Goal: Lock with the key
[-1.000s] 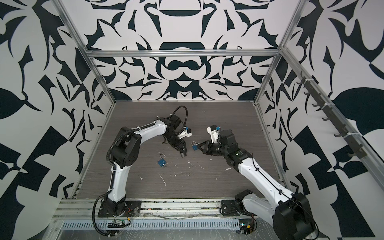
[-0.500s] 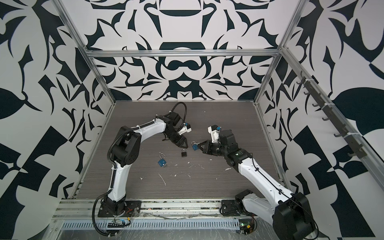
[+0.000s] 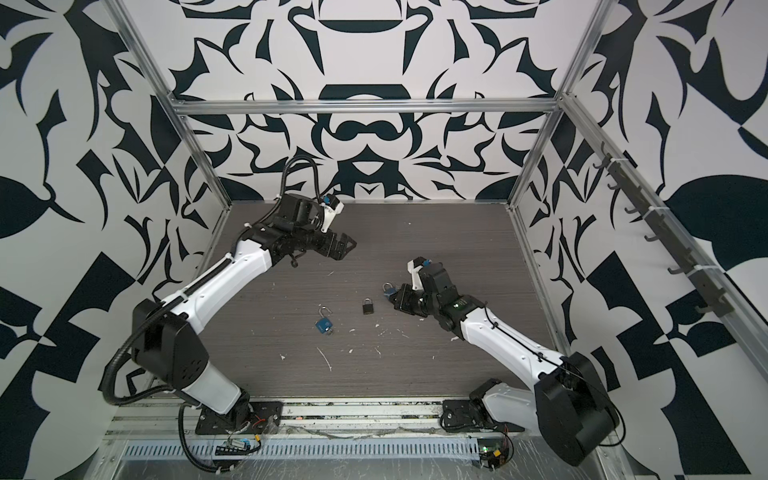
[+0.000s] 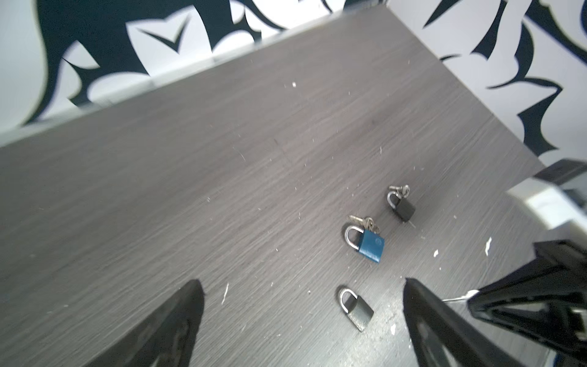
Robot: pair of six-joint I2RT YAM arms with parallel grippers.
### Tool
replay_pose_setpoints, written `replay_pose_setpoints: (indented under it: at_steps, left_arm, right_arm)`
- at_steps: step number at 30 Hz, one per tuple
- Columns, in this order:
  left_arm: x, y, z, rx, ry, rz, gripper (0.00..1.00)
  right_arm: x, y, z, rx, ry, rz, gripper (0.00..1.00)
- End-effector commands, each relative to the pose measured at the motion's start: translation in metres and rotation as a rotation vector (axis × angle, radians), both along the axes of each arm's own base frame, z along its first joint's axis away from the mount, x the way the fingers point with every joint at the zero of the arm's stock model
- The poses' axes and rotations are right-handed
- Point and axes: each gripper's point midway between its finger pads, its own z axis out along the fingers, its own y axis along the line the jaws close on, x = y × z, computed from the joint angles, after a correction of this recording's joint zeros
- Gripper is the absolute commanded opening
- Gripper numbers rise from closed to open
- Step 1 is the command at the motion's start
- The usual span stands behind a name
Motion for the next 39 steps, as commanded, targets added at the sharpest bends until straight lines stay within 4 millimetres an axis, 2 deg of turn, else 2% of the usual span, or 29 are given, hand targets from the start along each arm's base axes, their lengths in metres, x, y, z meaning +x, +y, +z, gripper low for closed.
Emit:
replay_pose_setpoints:
  at_steps: [1,4,7,11,12,17,25,34,39]
  left_arm:
    - [-0.006,0.010,0.009,-0.097,-0.022,0.102,0.99]
    - [-0.020,0.016,0.016,-0.274,-0.018,0.173,0.99]
    - [-0.036,0.020,0.003,-0.364,0.131,0.217,0.99]
    - [-0.054,0.020,-0.018,-0.379,0.218,0.207,0.99]
    - [-0.061,0.023,-0.015,-0.388,0.216,0.206,0.99]
    - [-0.081,0.034,-0.029,-0.336,0.234,0.193,0.99]
    - [-0.093,0.043,-0.038,-0.326,0.205,0.194,0.99]
    - [-0.098,0.032,-0.047,-0.320,0.249,0.121,0.99]
    - [-0.100,0.026,-0.047,-0.352,0.242,0.088,0.99]
  right_arm:
    - [0.022,0.004,0.012,0.014,-0.037,-0.103,0.00]
    - [0.030,0.013,0.005,0.024,-0.030,-0.123,0.00]
    - [0.042,0.023,0.002,0.054,-0.037,-0.133,0.00]
    - [0.052,0.040,-0.009,0.058,-0.011,-0.129,0.00]
    - [0.053,0.043,-0.013,0.052,-0.005,-0.127,0.00]
    - [0.054,0.053,-0.035,0.016,0.042,-0.136,0.00]
    - [0.054,0.047,-0.060,-0.031,0.065,-0.176,0.00]
    - [0.052,0.043,-0.078,-0.061,0.102,-0.193,0.01]
    - [0.052,0.043,-0.080,-0.066,0.110,-0.191,0.07]
